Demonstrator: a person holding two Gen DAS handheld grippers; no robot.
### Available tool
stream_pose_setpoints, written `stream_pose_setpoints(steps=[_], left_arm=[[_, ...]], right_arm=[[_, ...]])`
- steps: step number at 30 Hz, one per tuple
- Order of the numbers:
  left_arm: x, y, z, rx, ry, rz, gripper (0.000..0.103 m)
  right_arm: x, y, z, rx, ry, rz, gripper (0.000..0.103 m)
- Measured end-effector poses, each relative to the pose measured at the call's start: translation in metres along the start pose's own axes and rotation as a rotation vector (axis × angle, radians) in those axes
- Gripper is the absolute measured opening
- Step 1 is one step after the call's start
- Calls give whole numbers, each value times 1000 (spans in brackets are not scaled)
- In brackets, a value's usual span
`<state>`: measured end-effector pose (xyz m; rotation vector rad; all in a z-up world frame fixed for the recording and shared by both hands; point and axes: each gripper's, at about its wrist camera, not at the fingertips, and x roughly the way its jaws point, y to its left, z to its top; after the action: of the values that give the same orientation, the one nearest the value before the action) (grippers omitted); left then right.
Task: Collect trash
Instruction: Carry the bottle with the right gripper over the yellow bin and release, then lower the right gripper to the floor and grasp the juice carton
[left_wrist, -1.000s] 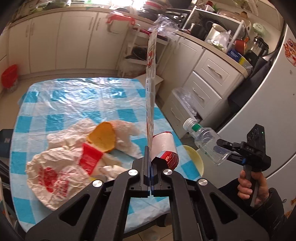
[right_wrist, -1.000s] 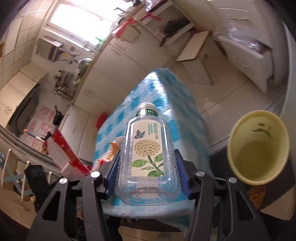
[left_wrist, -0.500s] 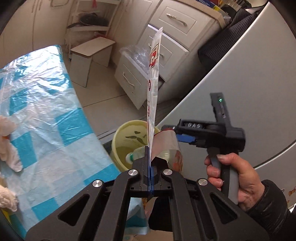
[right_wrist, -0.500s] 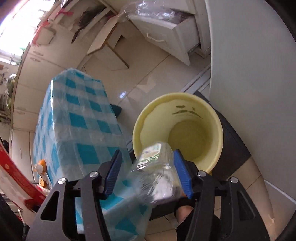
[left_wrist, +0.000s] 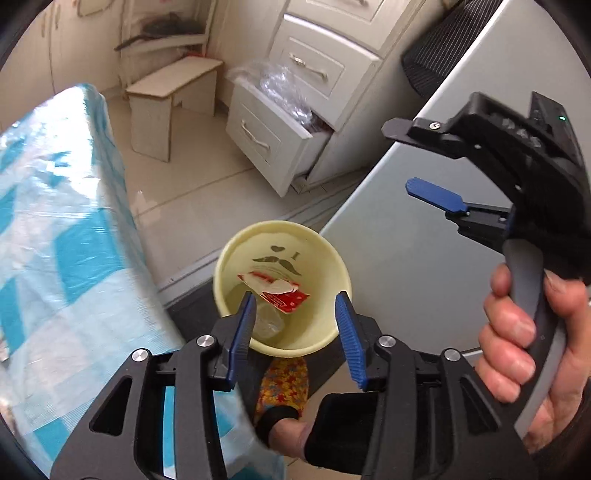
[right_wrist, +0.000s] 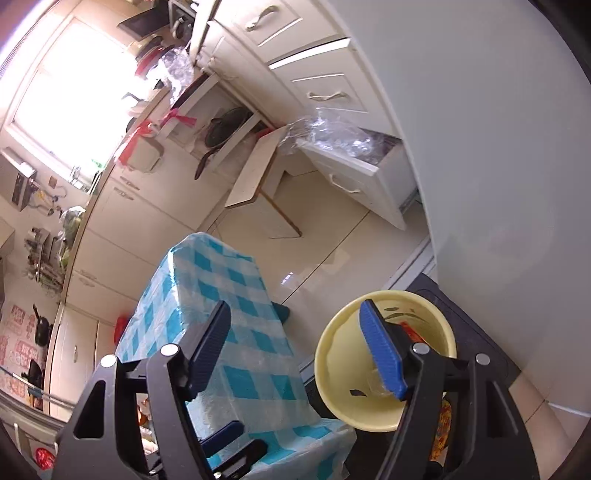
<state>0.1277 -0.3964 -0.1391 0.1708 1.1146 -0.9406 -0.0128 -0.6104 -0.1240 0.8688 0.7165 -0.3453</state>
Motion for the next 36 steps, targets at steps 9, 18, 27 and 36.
stream_pose_setpoints(steps=[9,18,27,36], left_arm=[[-101,59,-52,-96,-156,94,51],[-192,159,-118,-283,-255,240,52],[-244,227,-170,-412,-312,318,53],[-239,228,-157,-242,-276,288,56]], right_arm=[[5,52,-8,-182,12,51,71],[11,108,-51,-403,50,106,72],[-15,176,-158,-836,272,450,77],[33,182,-359,-1499,739,259,80]])
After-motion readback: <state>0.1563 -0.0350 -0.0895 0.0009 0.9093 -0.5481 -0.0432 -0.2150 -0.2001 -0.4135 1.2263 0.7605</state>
